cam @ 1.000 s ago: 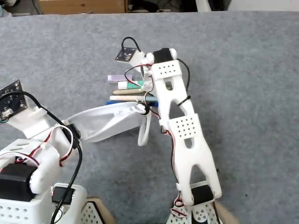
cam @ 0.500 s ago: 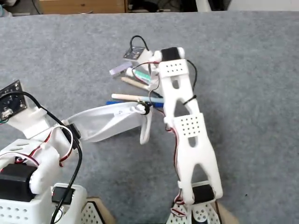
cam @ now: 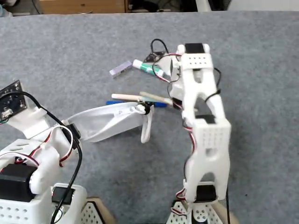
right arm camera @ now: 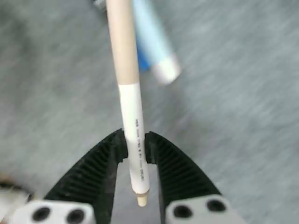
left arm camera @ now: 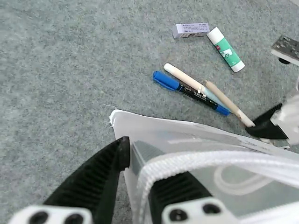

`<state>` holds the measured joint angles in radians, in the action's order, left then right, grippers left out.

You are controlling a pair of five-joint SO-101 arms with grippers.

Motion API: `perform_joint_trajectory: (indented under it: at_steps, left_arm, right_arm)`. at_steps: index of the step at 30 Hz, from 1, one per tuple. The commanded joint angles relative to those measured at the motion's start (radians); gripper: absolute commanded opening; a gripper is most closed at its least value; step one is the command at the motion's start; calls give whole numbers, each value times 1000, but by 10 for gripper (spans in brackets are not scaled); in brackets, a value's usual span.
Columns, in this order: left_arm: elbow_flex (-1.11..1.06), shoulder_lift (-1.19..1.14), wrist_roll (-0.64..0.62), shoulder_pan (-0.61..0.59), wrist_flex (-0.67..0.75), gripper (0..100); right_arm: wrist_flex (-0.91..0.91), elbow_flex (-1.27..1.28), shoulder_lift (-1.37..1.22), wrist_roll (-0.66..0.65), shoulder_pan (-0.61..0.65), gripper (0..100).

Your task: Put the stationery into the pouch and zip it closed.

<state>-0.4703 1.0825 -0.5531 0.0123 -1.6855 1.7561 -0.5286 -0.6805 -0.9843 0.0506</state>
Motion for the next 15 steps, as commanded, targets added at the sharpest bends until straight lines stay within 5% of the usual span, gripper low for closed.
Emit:
perform_joint_trajectory:
  at_steps: [1,15]
  left_arm:
    - [-12,-9,8,-10,23,28]
    - [-10,-2,8,-8,23,28]
  right_arm:
    - [8,225,245,-12,-58,12]
    - [-118,773,561,-11,-354,13]
